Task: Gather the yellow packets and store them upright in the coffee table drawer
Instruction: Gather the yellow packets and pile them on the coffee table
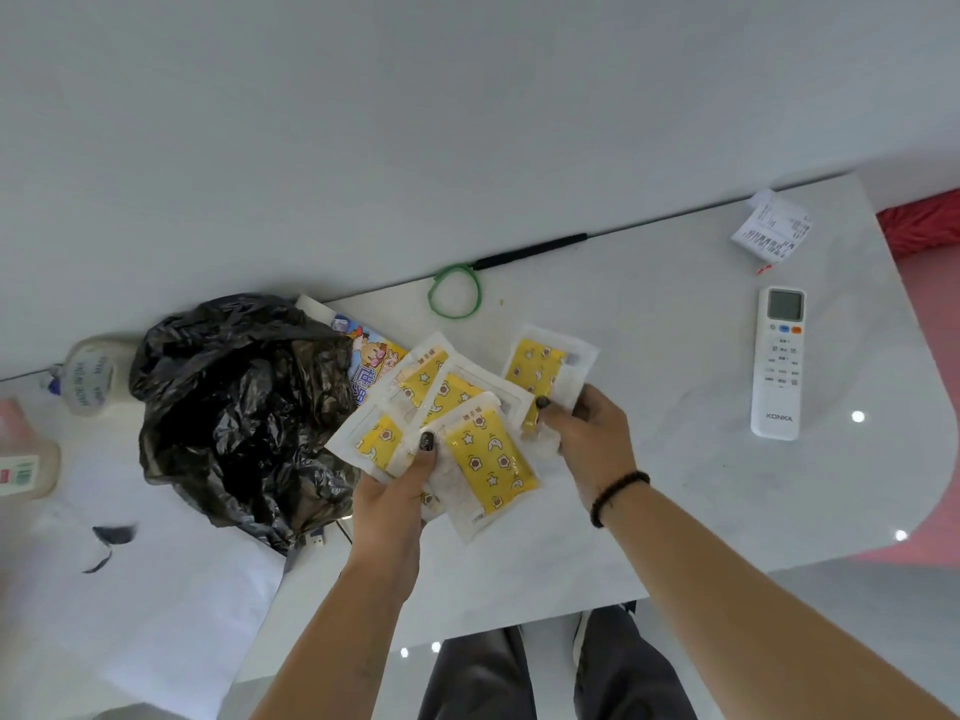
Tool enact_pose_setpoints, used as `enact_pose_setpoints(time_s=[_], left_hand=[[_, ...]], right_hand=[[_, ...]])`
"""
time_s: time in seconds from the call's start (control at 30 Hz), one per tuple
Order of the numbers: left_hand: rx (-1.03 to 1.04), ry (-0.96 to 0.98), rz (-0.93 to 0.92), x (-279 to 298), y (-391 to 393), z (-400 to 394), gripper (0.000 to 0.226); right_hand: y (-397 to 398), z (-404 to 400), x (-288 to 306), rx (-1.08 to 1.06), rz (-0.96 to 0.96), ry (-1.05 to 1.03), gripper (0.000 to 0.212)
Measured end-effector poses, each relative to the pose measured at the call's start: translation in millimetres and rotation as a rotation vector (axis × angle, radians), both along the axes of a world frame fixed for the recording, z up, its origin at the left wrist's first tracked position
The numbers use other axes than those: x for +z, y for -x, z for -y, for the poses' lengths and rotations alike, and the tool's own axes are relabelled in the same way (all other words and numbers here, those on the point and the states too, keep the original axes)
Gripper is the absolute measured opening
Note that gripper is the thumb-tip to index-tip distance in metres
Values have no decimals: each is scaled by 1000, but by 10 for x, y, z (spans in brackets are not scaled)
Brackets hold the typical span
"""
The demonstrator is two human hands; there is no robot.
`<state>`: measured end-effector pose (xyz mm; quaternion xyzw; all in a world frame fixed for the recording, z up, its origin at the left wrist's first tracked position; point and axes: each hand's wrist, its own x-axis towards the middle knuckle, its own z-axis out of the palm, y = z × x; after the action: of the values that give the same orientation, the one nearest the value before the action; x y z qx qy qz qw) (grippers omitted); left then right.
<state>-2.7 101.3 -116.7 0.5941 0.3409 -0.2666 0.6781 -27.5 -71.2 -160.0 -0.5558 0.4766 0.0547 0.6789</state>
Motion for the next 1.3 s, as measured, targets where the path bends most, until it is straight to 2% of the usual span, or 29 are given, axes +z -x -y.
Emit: enact_pose_setpoints(time_s=[0.13, 0.23, 0.3, 0.33, 0.43, 0.53, 0.67, 0.83, 1.03, 1.3], left_hand=[[-16, 30, -6, 244, -4, -23, 25], [8, 86, 5, 537, 10, -69, 30], [6, 128, 48, 798, 17, -95, 31], [1, 151, 73, 935, 26, -105, 32], [12, 184, 137, 1334, 74, -147, 32], [-17, 193, 191, 1740, 147, -205, 36], [-71, 196, 251, 2233, 290, -319, 32], [-83, 136, 291, 2700, 446, -608, 26], [27, 60, 315, 3083, 624, -897, 24], [344, -38, 374, 3445, 1008, -944, 25]], right_hand=[[134, -88, 459, 20, 138, -207, 28], [121, -120, 891, 52, 191, -204, 28], [114, -143, 1196, 58, 195, -172, 52], [126, -153, 1353, 57, 200, -168, 53], [200, -217, 1874, 92, 222, -172, 29], [284, -342, 2359, 150, 243, -181, 37], [386, -574, 2811, 261, 216, -32, 29], [466, -858, 3233, 322, 216, -39, 24], [379, -1057, 3590, 480, 231, -94, 26], [285, -1139, 3904, 811, 289, -157, 26]])
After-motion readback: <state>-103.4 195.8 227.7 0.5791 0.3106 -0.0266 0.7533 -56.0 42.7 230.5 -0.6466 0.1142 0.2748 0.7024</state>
